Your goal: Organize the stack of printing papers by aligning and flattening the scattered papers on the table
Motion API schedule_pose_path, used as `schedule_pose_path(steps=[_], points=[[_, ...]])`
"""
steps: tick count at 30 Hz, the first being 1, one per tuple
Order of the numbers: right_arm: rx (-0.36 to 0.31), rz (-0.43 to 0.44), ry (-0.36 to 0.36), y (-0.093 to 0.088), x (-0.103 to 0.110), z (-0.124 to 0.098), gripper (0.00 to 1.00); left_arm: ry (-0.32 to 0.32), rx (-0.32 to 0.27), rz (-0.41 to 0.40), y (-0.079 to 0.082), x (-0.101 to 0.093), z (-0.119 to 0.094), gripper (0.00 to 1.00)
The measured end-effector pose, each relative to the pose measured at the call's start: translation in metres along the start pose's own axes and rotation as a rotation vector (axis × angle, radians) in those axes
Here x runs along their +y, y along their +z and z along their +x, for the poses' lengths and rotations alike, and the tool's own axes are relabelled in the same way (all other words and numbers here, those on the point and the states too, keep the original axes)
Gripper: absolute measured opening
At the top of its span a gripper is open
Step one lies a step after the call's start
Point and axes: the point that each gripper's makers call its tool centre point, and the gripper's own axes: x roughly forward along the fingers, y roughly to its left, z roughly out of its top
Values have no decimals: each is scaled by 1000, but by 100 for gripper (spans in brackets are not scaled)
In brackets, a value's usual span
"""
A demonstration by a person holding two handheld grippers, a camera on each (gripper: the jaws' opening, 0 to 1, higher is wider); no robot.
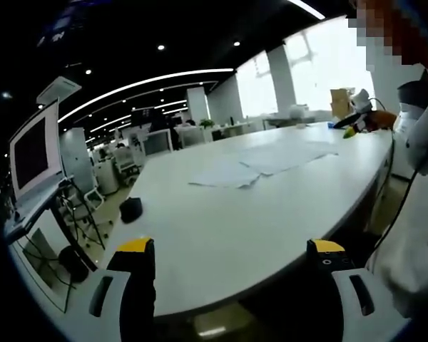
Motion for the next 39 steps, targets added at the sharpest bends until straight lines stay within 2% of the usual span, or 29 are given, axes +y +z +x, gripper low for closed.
schedule_pose_path(steps=[15, 23, 30, 39], points=[[6, 9, 7, -3, -1, 7, 85, 1, 3, -3, -1, 0, 0, 90], [-5, -1, 15, 1, 3, 4, 85, -2, -15, 8, 7, -5, -5, 90], [-12, 4, 7, 2, -2, 2, 85, -12, -10, -3, 2, -10, -7, 90], [-19, 8, 14, 3, -3, 4, 85, -12, -32, 16, 13, -15, -14, 90]])
